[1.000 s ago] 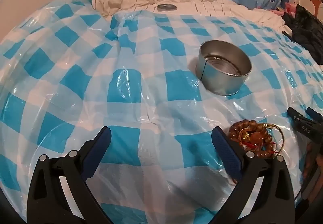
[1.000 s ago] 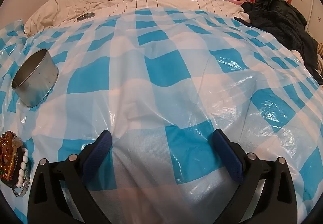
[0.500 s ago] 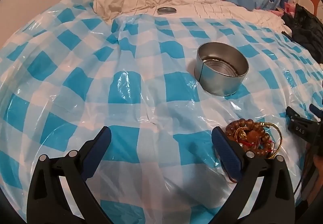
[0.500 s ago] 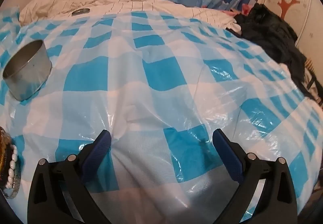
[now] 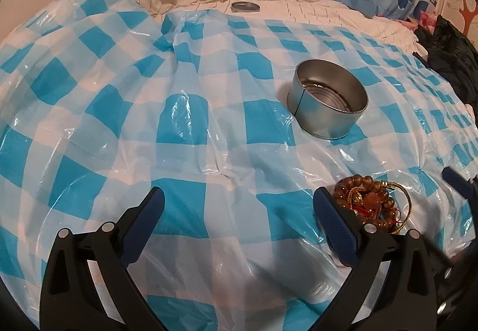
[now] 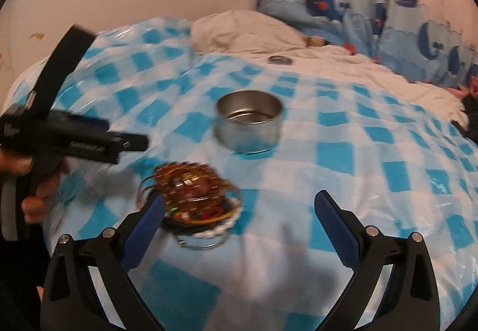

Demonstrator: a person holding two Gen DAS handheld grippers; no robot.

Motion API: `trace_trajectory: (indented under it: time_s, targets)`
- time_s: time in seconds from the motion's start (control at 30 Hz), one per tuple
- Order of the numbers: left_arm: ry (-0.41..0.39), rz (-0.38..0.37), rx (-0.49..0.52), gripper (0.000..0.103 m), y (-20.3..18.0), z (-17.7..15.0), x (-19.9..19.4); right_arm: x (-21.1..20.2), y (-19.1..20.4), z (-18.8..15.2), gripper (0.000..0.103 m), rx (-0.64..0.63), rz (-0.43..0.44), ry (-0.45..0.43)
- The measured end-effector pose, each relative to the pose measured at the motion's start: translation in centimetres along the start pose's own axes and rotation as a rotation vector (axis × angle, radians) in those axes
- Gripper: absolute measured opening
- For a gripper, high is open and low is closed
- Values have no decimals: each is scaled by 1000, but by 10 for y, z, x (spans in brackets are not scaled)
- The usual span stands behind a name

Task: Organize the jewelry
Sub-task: 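Move both grippers toward the jewelry pile beside the silver tin, then close the right gripper on the brown bead bracelet while the left gripper grasps it too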

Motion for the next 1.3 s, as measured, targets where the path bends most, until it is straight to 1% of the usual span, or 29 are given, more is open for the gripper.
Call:
trace_trajectory:
  time_s: [0.03,0.07,0.1,0.13,0.17,0.2,0.23,0.3,0.33,0.37,0.43,0.5,0.53,0.6,0.63,0.67,0.77,0.87,0.93,1.03,1.13,1.2,1.27,1.3]
  targets:
    - [3,-9,-4,96,0,0,0,3,0,0,93,12,23,8]
    - [7,-21,-11,96,-1,0,0,4,1,-2,85,24,41,11]
    - [11,-31,-19,96,-1,1,0,7,0,-2,80,53,73,18]
    - [14,-43,-30,96,0,2,0,6,0,-4,73,81,100,22]
    - [16,-47,-35,96,0,3,0,7,-4,-4,65,120,130,27]
    - [17,-49,-42,96,1,4,0,8,-6,-7,61,172,172,35]
    - [18,-51,-49,96,2,5,0,9,-8,-8,53,211,196,43]
    - [18,-52,-58,96,4,6,-1,9,-16,-14,48,300,240,57]
    - [18,-51,-62,96,5,6,-1,10,-19,-15,45,332,253,58]
    - [19,-52,-66,96,6,7,-1,9,-23,-16,39,362,268,56]
    - [21,-55,-67,96,6,7,-1,11,-26,-16,34,409,303,61]
    - [18,-57,-61,96,5,7,-1,15,-27,-19,28,434,321,74]
    - [18,-58,-56,96,5,7,-1,17,-26,-19,18,440,334,78]
    - [19,-59,-49,96,2,5,-1,18,-24,-20,13,447,356,80]
    - [21,-65,-46,96,1,4,-1,17,-24,-18,7,439,357,72]
    - [22,-71,-44,96,-1,4,-1,17,-23,-17,5,433,357,64]
    - [35,-139,-50,96,-10,2,-1,9,-21,-10,4,413,357,21]
    - [67,-272,-63,96,-27,-1,-2,0,-19,-2,4,399,367,-23]
    - [77,-335,-46,96,-41,-5,-4,-5,-19,2,4,390,371,-39]
    - [86,-381,-20,96,-58,-8,-5,-7,-20,2,4,389,370,-40]
    - [117,-402,-30,96,-67,-9,2,-6,-21,1,4,397,367,-38]
    - [122,-424,-43,95,-72,-8,4,-5,-22,0,4,404,368,-36]
    - [116,-443,-49,87,-76,-7,3,-4,-23,-1,4,408,366,-32]
    - [116,-438,-27,77,-82,-8,2,-4,-23,-2,4,410,366,-31]
Point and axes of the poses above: each gripper's, at about its wrist camera, not at the fingertips, and x roughly the way its jaws point, y to its left, z to its top, the point moved 8 cm from there along x, roughly the way its jaws point, and after that the axes turned 11 degrees about z, right-handed, at the moved point
